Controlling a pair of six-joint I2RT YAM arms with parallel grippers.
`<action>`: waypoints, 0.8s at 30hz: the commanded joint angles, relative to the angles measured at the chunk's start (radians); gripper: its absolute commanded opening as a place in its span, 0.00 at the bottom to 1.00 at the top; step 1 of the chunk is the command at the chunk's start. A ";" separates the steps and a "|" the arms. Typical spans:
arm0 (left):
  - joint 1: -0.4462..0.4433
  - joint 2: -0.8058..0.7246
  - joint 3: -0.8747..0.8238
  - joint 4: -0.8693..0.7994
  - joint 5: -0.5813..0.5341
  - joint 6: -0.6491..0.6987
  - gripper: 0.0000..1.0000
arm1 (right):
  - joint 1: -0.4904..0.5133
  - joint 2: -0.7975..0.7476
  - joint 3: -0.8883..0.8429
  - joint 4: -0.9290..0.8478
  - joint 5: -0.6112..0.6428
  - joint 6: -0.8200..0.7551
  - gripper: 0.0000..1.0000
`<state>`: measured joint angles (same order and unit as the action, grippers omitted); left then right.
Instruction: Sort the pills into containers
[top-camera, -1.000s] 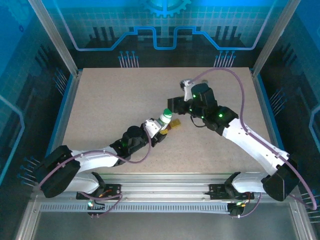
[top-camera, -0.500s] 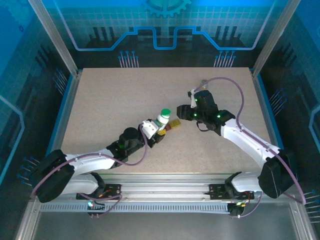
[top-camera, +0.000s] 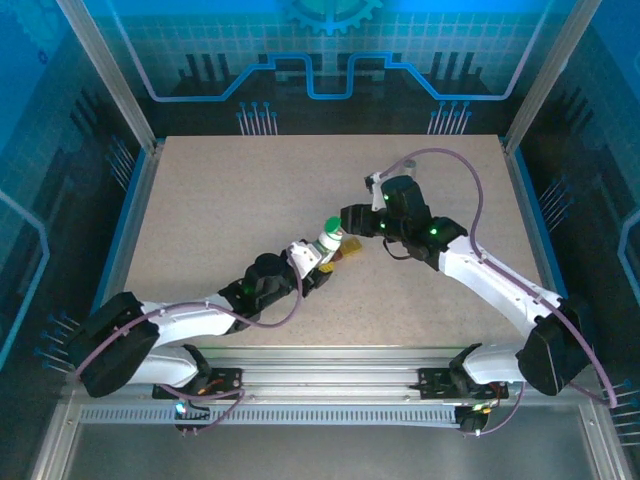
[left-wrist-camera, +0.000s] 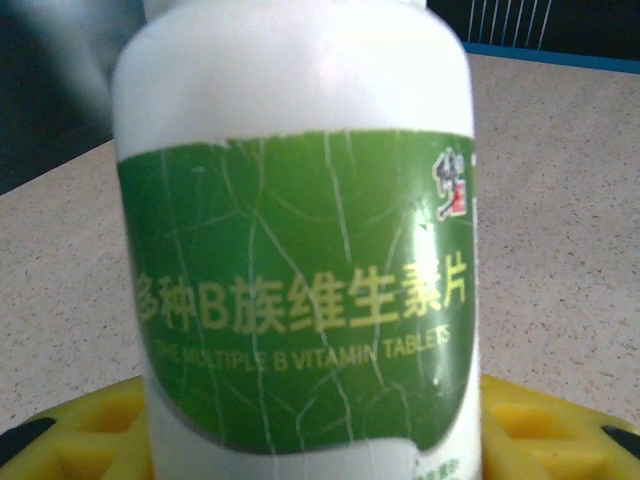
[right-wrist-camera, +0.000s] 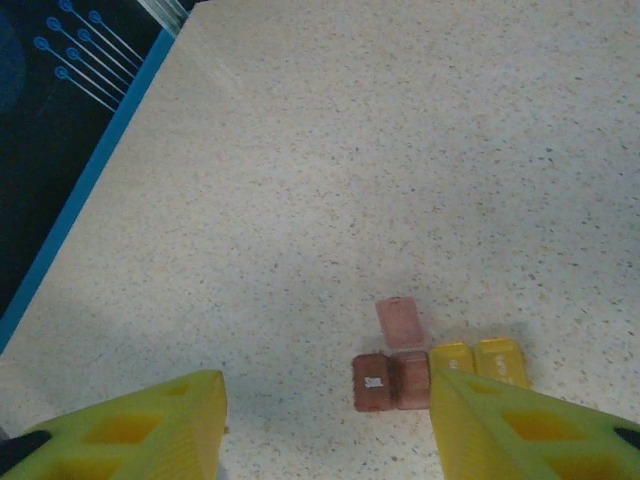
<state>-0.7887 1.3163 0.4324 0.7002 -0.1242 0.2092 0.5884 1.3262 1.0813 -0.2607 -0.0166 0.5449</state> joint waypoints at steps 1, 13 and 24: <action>-0.013 0.021 0.047 0.010 0.032 -0.002 0.00 | 0.035 -0.004 0.044 0.018 -0.042 0.013 0.57; -0.023 0.023 0.083 -0.044 0.001 0.034 0.00 | 0.122 0.121 0.125 -0.172 0.096 -0.149 0.60; -0.023 0.014 0.072 -0.042 -0.011 0.037 0.00 | 0.171 0.179 0.147 -0.229 0.157 -0.220 0.61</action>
<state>-0.8017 1.3457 0.4706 0.5571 -0.1265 0.2199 0.7345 1.4784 1.2121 -0.4091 0.1406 0.3706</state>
